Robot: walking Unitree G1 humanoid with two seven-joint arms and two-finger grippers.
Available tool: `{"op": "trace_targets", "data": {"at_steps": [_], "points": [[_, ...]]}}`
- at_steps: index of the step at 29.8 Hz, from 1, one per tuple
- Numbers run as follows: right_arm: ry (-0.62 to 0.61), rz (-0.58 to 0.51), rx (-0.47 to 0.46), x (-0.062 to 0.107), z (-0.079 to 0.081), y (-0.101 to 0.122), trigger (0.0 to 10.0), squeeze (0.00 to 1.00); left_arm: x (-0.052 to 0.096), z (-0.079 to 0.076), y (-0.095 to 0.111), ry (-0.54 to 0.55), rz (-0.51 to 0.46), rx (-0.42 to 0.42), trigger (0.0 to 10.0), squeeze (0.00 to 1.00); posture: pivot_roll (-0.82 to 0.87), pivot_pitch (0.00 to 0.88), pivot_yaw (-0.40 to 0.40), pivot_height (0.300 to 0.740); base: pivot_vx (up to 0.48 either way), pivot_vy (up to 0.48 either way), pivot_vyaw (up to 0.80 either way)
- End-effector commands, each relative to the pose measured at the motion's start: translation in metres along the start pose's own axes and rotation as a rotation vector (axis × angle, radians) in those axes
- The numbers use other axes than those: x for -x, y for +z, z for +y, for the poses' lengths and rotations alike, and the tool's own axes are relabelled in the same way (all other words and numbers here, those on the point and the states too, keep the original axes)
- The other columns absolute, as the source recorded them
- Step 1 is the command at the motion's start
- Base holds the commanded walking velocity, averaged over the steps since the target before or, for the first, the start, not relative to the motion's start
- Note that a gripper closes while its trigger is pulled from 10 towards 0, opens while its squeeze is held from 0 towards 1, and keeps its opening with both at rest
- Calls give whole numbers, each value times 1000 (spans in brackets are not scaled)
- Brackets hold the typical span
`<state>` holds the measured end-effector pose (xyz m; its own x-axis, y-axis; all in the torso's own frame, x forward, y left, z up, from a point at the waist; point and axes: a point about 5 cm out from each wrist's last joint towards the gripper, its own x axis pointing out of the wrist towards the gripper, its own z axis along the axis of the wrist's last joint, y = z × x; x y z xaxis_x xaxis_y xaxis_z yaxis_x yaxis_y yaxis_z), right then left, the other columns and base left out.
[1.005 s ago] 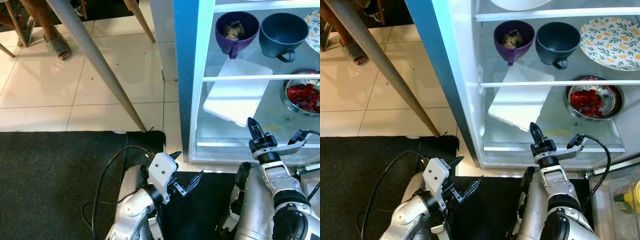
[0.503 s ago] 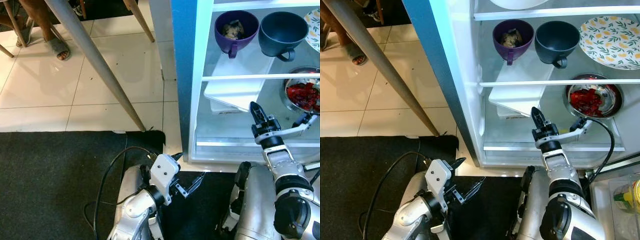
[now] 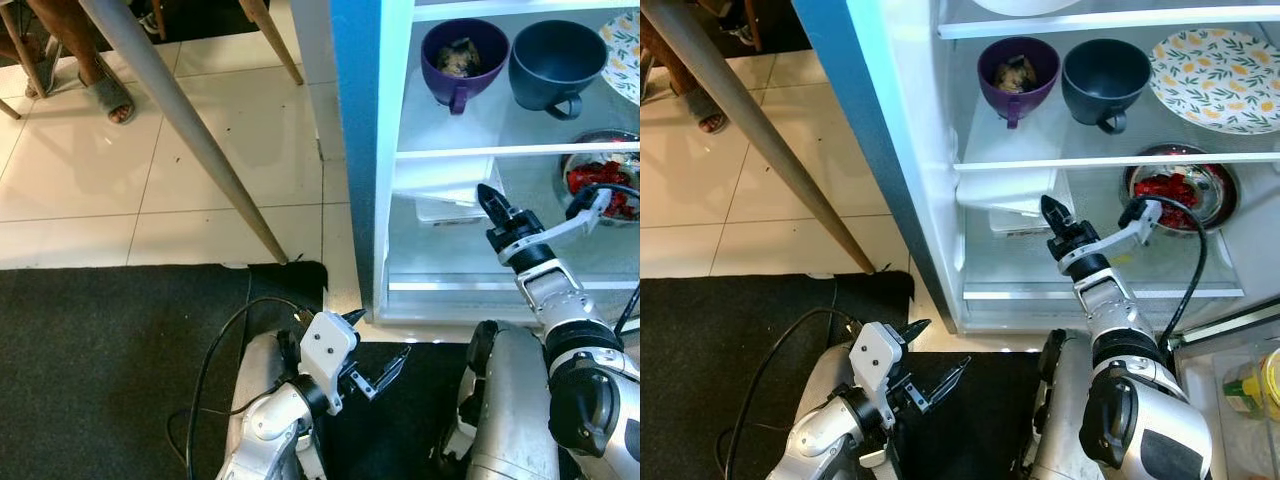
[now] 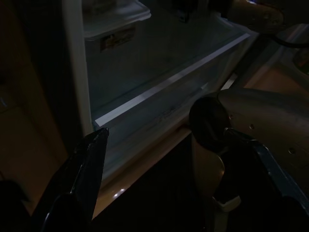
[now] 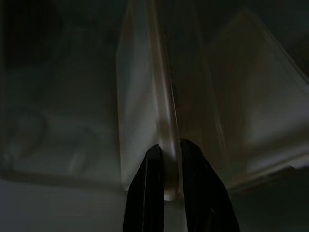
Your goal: Restocking fridge
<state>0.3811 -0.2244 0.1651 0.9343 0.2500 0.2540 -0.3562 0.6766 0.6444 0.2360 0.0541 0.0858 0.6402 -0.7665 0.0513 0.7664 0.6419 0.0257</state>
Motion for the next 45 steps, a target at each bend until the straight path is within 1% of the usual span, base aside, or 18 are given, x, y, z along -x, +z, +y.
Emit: {"op": "trace_targets", "data": {"at_steps": [1,3,5,6,10,14,19,23,26,29,30,33,34,36,38,40,41,45], "points": [[-19,45,68,1,-1,-4,10000,0,5,-4,-7,8,17,30,10000,0,74,401,133,300,0,0,0],[-28,52,92,0,-2,-3,10000,0,5,-4,-7,8,17,30,10000,0,74,401,133,300,0,0,0],[-52,64,137,1,-5,2,10000,0,5,-4,-7,7,17,30,10000,0,74,401,134,300,0,0,0],[-52,64,137,1,-5,2,10000,0,5,-4,-7,7,17,30,10000,0,74,401,134,300,0,0,0],[-129,73,207,6,-14,14,10000,0,4,-4,-7,5,18,31,10000,0,69,400,134,300,0,0,0],[-178,82,228,10,-20,15,10000,0,3,-5,-7,4,16,32,10000,0,70,398,134,300,0,0,0],[-207,87,231,13,-24,15,10000,0,3,-5,-7,1,15,31,10000,0,70,397,135,300,0,0,0],[-247,73,214,18,-29,15,10000,0,3,-4,-7,-1,17,29,10000,0,70,392,140,300,0,0,0],[-232,13,133,18,-29,19,10000,0,2,-4,-6,-2,16,29,10000,0,70,392,139,300,0,0,0],[-193,-41,74,18,-27,23,10000,0,2,-4,-6,-2,15,28,10000,0,69,391,139,300,0,0,0],[-193,-41,74,18,-27,23,10000,0,2,-4,-6,-2,15,28,10000,0,69,391,139,300,0,0,0],[-154,-120,20,19,-26,32,10000,0,2,-4,-6,-3,16,28,10000,0,70,390,138,300,0,0,0],[-154,-120,20,19,-26,32,10000,0,2,-4,-6,-3,16,28,10000,0,70,390,138,300,0,0,0],[-157,-177,-10,23,-29,38,10000,0,2,-4,-7,-4,16,28,10000,0,70,390,138,300,0,0,0],[-191,-209,-17,28,-34,43,10000,0,2,-4,-7,-6,17,28,10000,0,67,389,141,300,0,0,0],[-206,-214,-15,30,-36,43,10000,0,2,-4,-7,-6,17,28,10000,0,67,389,141,300,0,0,0],[-243,-204,1,33,-40,42,10000,0,2,-4,-7,-8,16,28,10000,0,67,391,144,300,0,0,0],[-267,-171,20,34,-41,34,10000,0,2,-4,-7,-11,17,29,10000,0,64,391,144,300,0,0,0]]}}
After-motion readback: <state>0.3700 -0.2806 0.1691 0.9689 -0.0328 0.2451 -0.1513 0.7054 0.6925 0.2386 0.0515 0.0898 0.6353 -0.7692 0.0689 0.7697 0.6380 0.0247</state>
